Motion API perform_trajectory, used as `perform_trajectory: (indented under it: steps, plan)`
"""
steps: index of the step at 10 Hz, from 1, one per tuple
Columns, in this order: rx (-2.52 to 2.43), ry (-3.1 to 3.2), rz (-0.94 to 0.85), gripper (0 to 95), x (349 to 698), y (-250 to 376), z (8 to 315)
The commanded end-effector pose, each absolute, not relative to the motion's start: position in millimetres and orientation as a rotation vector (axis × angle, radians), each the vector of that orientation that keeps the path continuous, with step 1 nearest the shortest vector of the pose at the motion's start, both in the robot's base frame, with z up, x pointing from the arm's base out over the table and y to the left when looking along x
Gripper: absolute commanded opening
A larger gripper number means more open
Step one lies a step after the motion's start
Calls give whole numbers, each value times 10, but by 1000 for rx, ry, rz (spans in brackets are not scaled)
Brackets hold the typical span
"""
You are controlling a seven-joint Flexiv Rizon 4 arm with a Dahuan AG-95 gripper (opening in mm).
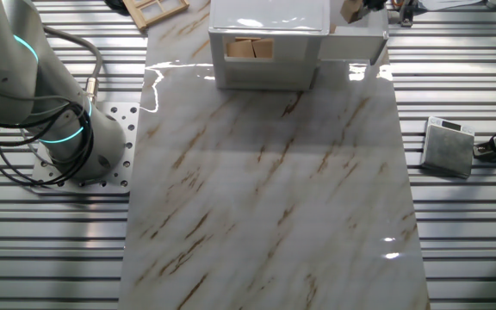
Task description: Put things in the drawer
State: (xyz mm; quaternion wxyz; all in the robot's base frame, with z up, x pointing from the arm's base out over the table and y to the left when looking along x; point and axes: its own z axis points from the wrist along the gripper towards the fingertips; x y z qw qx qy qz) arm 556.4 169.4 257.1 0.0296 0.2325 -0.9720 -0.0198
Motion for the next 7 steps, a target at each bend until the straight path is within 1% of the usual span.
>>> perform_trajectory:
  steps: [1,3,4,7]
  plan:
    - [841,-2961,-65,0,5565,1697,2576]
    - [791,-2998,-127,0,5565,1697,2576]
    - [768,-3021,-144,0,5608,1818,2510]
    - [742,-3044,-133,0,5676,2099,2352]
